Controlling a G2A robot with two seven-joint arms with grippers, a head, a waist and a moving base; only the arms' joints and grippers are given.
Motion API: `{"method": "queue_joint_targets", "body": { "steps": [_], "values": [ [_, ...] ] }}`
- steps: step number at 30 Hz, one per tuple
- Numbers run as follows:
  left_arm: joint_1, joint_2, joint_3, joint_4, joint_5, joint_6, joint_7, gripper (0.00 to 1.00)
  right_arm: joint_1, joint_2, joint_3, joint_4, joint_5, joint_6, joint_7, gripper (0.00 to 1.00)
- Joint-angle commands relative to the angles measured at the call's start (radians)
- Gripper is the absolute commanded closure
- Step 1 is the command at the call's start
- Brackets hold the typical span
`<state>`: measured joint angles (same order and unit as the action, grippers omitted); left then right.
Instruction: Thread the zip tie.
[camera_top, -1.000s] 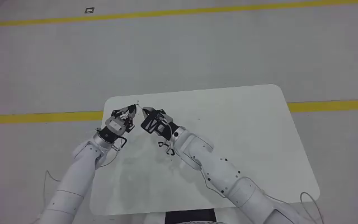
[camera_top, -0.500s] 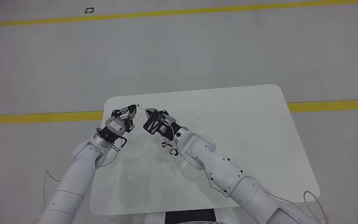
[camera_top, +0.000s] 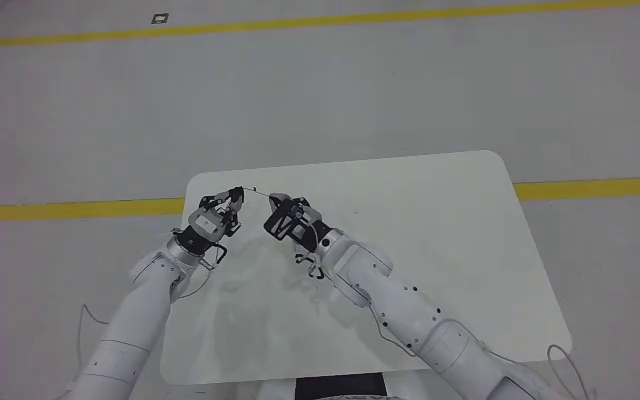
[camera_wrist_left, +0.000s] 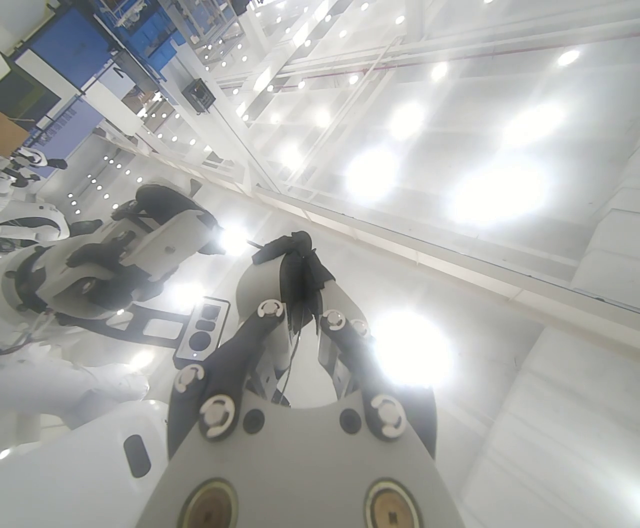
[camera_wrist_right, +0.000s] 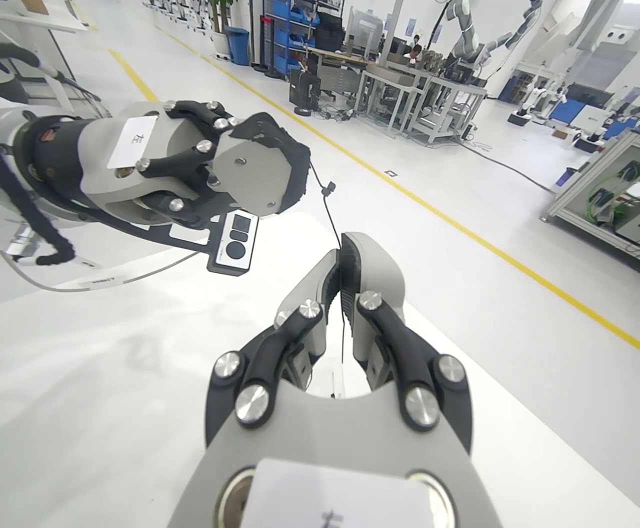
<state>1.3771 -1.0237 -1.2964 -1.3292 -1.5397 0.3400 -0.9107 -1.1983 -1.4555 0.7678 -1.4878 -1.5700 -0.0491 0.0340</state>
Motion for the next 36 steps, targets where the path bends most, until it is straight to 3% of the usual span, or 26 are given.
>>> {"method": "queue_joint_targets", "body": {
  "steps": [1, 21, 22, 23, 24, 36],
  "values": [
    [0.0, 0.0, 0.0, 0.0, 0.0, 0.0, 0.0, 1.0, -0.004, 0.003, 0.005, -0.007, 0.0, -0.002, 0.003, 1.0],
    [0.0, 0.0, 0.0, 0.0, 0.0, 0.0, 0.0, 1.0, -0.032, 0.03, 0.022, -0.045, 0.0, 0.008, 0.021, 1.0],
    [0.0, 0.0, 0.0, 0.0, 0.0, 0.0, 0.0, 1.0, -0.034, 0.031, 0.022, -0.047, 0.0, 0.008, 0.022, 0.96],
    [0.0, 0.0, 0.0, 0.0, 0.0, 0.0, 0.0, 1.0, -0.036, 0.033, 0.023, -0.048, 0.0, 0.009, 0.024, 0.58],
    [0.0, 0.0, 0.0, 0.0, 0.0, 0.0, 0.0, 1.0, -0.038, 0.034, 0.024, -0.049, 0.0, 0.011, 0.025, 0.0],
    [0.0, 0.0, 0.0, 0.0, 0.0, 0.0, 0.0, 1.0, -0.1, 0.063, 0.103, -0.064, 0.0, 0.046, 0.052, 0.0]
  ]
}}
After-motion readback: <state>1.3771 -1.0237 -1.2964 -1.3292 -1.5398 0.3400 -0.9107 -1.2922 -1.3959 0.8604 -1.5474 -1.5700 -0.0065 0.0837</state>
